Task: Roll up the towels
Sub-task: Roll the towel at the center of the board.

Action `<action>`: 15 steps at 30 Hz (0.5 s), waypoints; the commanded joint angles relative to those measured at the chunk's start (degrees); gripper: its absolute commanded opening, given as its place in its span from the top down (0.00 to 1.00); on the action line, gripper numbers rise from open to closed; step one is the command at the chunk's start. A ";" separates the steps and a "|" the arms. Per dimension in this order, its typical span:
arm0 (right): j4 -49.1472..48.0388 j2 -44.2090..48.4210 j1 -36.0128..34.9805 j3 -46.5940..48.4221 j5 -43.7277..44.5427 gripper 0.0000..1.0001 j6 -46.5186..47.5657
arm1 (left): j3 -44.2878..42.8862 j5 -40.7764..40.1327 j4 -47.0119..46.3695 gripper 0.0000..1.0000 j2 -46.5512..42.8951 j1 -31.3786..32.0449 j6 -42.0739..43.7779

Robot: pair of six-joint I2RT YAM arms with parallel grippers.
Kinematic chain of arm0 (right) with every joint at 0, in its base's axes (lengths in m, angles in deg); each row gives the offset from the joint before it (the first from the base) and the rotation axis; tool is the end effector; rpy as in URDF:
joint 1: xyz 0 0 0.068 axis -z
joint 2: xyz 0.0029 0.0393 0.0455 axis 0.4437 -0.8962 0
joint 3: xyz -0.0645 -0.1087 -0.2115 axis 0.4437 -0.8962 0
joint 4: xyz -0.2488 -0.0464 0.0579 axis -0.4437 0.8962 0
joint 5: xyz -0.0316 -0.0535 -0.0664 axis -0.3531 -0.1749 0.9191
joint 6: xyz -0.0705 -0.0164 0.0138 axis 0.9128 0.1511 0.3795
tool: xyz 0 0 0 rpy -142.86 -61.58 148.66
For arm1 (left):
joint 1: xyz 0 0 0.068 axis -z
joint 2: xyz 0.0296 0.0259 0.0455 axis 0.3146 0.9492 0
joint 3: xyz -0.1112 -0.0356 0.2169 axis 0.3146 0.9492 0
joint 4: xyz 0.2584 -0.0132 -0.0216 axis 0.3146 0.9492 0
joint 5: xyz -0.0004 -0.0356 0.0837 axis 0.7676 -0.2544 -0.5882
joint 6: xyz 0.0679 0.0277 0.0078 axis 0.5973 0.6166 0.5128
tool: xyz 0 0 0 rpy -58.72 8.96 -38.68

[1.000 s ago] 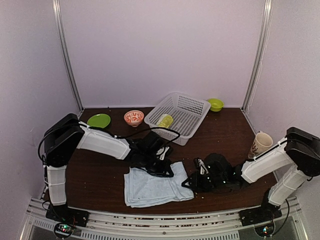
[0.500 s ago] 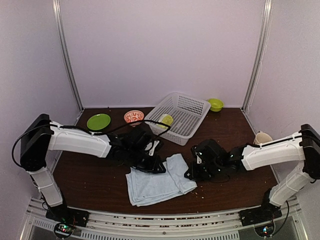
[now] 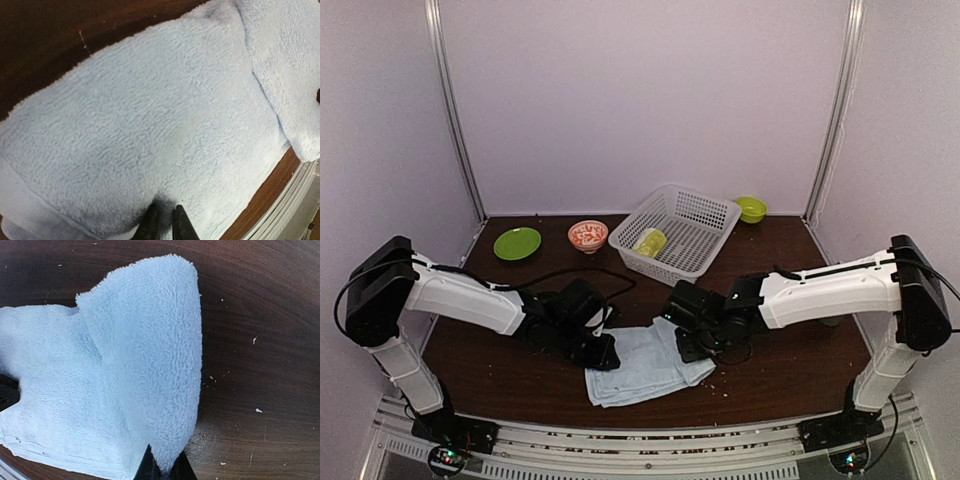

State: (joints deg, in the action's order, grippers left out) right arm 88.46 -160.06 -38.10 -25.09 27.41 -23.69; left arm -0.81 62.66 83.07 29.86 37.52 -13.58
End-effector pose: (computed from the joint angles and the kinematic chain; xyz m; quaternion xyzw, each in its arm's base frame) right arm 0.1538 0.2923 0.1425 -0.1197 0.9730 0.0852 0.1778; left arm 0.1715 -0.2758 0.0945 0.1077 0.9507 -0.2756 0.0930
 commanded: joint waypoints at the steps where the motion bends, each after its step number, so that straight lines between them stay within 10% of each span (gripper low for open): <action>1: 7.20 -3.99 -2.23 5.70 7.31 1.00 -0.77 | 2.78 0.05 -5.04 0.93 1.16 -0.05 -1.39; 15: 2.86 -10.89 -5.20 12.67 3.60 0.99 -2.14 | 6.01 1.71 -9.11 1.00 0.94 0.22 -2.01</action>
State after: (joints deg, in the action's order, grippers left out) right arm 93.62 -171.01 -42.78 -13.51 31.37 -24.94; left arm 3.65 63.92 74.70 30.21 37.54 -15.37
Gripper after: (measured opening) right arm 0.051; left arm 0.003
